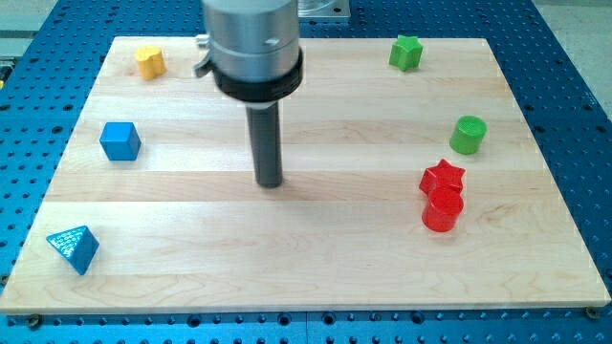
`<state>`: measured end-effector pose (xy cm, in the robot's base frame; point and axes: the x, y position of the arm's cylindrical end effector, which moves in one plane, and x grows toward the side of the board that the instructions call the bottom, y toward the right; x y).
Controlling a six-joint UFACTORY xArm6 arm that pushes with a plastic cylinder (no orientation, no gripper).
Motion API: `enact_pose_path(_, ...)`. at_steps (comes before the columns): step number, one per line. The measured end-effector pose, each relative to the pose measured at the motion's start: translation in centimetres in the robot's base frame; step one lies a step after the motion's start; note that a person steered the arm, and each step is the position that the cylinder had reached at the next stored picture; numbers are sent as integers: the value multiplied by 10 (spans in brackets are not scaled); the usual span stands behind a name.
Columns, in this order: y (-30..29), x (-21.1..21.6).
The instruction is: Slightly move the green circle to the top right of the red star
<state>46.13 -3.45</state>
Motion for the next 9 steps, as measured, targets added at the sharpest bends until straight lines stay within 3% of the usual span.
enact_pose_path(3,119,-40)
enact_pose_path(4,202,-40)
enact_pose_path(5,238,-49)
enact_pose_path(6,260,-46)
enact_pose_path(8,261,6)
enact_pose_path(9,342,5)
